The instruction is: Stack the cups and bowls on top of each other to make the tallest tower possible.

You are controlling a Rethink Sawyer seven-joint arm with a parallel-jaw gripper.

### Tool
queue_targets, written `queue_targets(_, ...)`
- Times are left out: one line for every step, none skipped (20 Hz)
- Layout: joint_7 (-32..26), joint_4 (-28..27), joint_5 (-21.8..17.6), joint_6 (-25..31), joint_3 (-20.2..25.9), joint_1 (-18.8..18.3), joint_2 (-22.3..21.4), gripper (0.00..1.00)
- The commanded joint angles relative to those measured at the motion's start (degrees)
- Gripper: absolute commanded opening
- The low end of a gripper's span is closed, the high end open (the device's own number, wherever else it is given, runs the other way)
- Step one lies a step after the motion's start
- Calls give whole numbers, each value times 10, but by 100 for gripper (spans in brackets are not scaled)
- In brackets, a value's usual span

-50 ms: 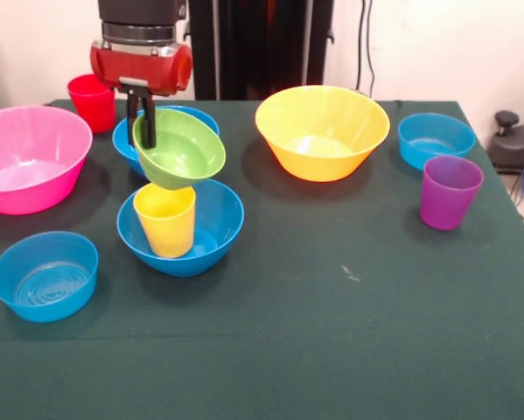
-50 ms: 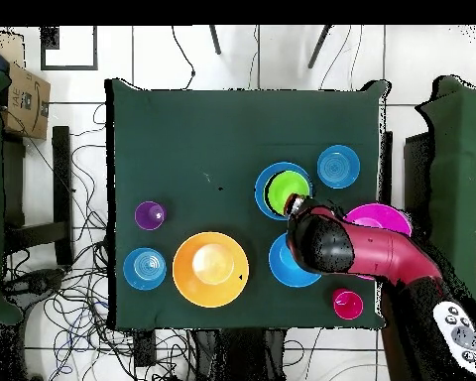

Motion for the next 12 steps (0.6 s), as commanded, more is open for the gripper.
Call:
queue_targets(-1, -9, -48, -26, 14, 19, 50, 0)
queue_targets(-4, -11, -48, -26, 16, 17, 52, 0)
queue_targets(-6, -13, -48, -25, 17, 15, 54, 0)
queue_targets(-7, -14, -48, -24, 17, 14, 54, 0)
queue_targets(-9, -15, -48, -23, 18, 13, 53, 0)
queue_targets(-10, -16, -48, -21, 18, 12, 53, 0)
queue_targets(-11, -17, -48, -21, 19, 11, 55, 0)
queue_targets(-12, -18, -48, -20, 19, 11, 55, 0)
queue_targets(-17, -21, -48, -18, 23, 7, 57, 0)
queue_targets(-21, -23, -48, -16, 27, 2, 59, 0)
queue_targets(-24, -24, -48, -14, 29, 0, 59, 0)
queue_targets(-26, -23, -47, -11, 31, -2, 56, 0)
